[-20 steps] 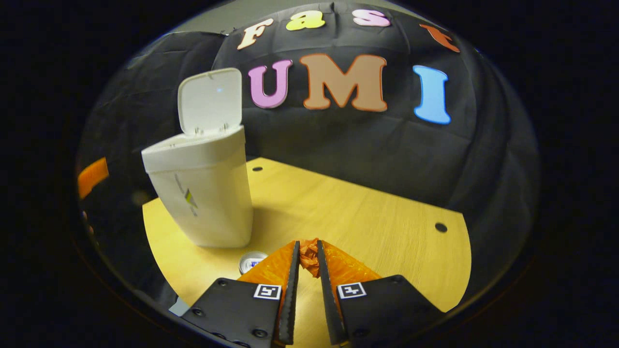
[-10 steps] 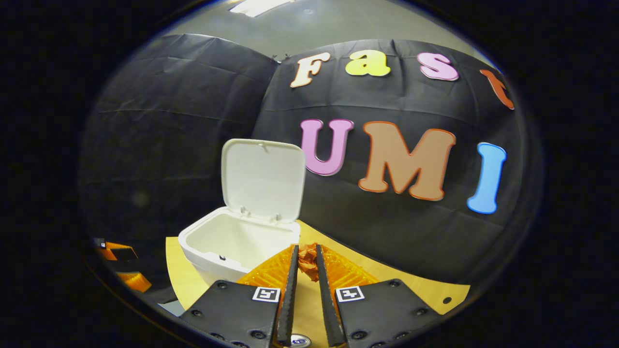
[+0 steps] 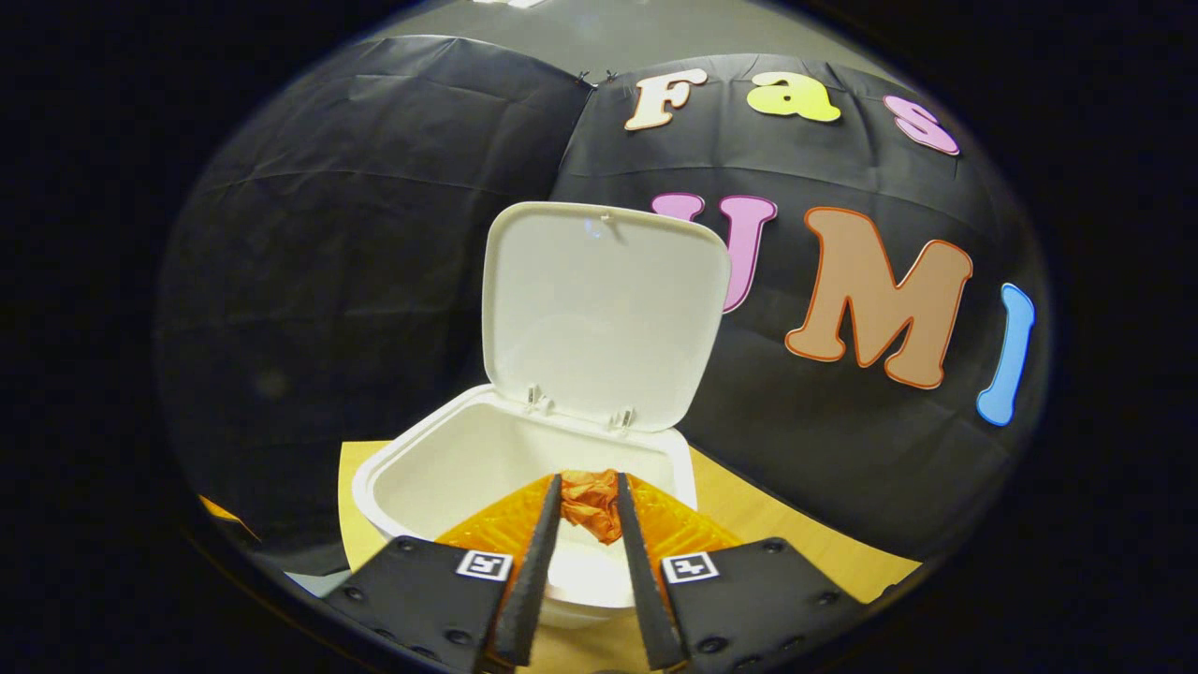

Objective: Press the lid of the desktop garbage bin to open it, pick up the crumpled paper on the desktop and throw it into the bin, then pick up the pop can on the desktop and drop it into the bin, and finally close the garbage bin lid.

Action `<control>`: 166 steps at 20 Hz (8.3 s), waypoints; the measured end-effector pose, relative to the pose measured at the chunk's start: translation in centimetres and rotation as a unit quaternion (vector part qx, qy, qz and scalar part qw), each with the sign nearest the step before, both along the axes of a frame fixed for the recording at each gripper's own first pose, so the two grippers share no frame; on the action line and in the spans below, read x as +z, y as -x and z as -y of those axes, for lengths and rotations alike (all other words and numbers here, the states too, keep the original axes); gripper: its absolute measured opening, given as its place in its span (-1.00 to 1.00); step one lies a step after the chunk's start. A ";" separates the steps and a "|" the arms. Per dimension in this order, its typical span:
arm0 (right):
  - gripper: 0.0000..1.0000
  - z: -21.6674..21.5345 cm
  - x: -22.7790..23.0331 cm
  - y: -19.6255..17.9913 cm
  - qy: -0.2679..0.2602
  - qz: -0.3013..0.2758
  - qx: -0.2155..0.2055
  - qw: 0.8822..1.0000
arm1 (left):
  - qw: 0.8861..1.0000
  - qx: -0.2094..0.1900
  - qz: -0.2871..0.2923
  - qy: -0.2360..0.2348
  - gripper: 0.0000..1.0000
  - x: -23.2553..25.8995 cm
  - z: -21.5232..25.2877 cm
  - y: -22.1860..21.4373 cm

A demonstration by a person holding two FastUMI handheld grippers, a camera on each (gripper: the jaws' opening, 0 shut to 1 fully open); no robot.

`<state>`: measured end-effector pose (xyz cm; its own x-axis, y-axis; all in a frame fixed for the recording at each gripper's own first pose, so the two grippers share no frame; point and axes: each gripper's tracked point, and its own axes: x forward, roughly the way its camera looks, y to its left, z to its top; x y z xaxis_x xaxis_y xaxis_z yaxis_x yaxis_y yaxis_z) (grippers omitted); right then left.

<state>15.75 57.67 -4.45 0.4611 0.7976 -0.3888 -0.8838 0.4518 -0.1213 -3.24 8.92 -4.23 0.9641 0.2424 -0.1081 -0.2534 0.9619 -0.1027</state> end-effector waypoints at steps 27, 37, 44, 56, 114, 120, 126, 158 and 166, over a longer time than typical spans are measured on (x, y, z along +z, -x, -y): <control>0.92 34.2 6.1 -1.3 -0.059 0.094 -0.281 0.953 | 0.969 -0.232 -0.078 -0.019 0.87 -16.8 17.4 -14.5; 0.92 41.4 3.0 0.6 -0.042 0.080 -0.362 0.928 | 0.961 -0.243 -0.128 -0.043 0.77 -21.8 18.0 -15.2; 0.93 43.5 -1.4 1.8 -0.013 0.043 -0.381 0.924 | 0.960 -0.254 -0.105 -0.056 0.57 -16.1 17.2 -16.0; 0.93 41.2 -9.4 4.2 -0.041 -0.037 -0.360 0.931 | 0.972 -0.234 -0.003 -0.006 0.55 5.4 9.9 -18.1; 0.93 42.9 -14.0 5.5 -0.028 -0.081 -0.352 0.932 | 0.996 -0.089 0.012 -0.026 0.70 12.2 -7.8 -22.1; 0.92 43.0 -14.2 5.6 -0.016 -0.079 -0.346 0.935 | 0.996 -0.090 -0.012 -0.012 0.70 5.3 -4.7 -20.0; 0.93 43.2 -14.8 5.8 0.001 -0.080 -0.343 0.936 | 0.997 -0.054 -0.056 -0.030 0.70 1.1 -5.6 -19.3; 0.93 40.5 -14.1 6.3 -0.038 -0.101 -0.337 0.935 | 0.993 -0.039 0.072 -0.084 0.86 1.9 0.9 -15.5; 1.00 39.4 -10.9 7.2 -0.076 -0.076 -0.340 0.934 | 0.988 -0.131 0.061 -0.053 0.85 0.9 9.9 -11.0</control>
